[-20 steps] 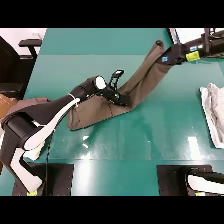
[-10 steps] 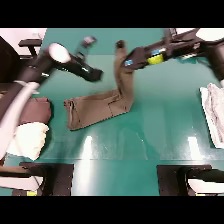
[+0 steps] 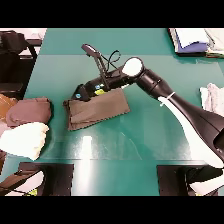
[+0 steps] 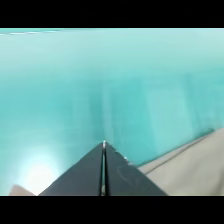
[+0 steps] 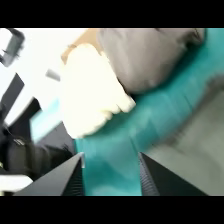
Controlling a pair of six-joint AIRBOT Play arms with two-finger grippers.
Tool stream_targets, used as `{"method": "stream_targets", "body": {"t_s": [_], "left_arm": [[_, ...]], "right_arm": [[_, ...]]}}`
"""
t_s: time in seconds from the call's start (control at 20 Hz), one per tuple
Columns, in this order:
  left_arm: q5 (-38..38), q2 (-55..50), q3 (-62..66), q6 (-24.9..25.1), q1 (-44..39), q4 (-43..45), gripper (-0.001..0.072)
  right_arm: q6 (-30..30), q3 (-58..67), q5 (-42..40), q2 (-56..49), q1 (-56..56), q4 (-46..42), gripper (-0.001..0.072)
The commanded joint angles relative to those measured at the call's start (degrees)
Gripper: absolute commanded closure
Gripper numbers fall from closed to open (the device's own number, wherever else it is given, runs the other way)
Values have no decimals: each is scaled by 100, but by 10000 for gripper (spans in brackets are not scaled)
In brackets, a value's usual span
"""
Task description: Fold the shirts.
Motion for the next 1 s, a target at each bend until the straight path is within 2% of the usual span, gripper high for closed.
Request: {"method": "stream_targets", "body": {"t_s": [0.0,0.2,0.25,0.3,0.35,0.6,0.8,0.9,0.95], "left_arm": [[-205,157,-2,-4,192,-28,683],[-284,155,-2,-4,192,-267,682],[-293,149,-2,0,192,-417,683],[-280,125,-2,11,192,-599,682],[-273,94,-2,13,192,-776,682],[-227,-52,-15,17,157,-1056,682],[-205,-203,-15,61,-197,-1054,682],[-175,-267,-15,61,-442,-1051,682],[-170,-297,-13,59,-538,-1051,683]], "right_arm": [[203,-326,533,144,-507,-890,336],[638,-1537,599,730,-1847,-1703,329],[636,-1803,625,793,-2192,-1652,272],[638,-2020,691,793,-2529,-1635,105],[638,-2199,713,776,-2809,-1637,76],[636,-2282,927,216,-3265,-1447,88],[632,-1687,960,-546,-2791,-837,90],[632,-1338,1036,-979,-2444,-669,138],[632,-1172,1038,-1196,-2280,-431,138]]}}
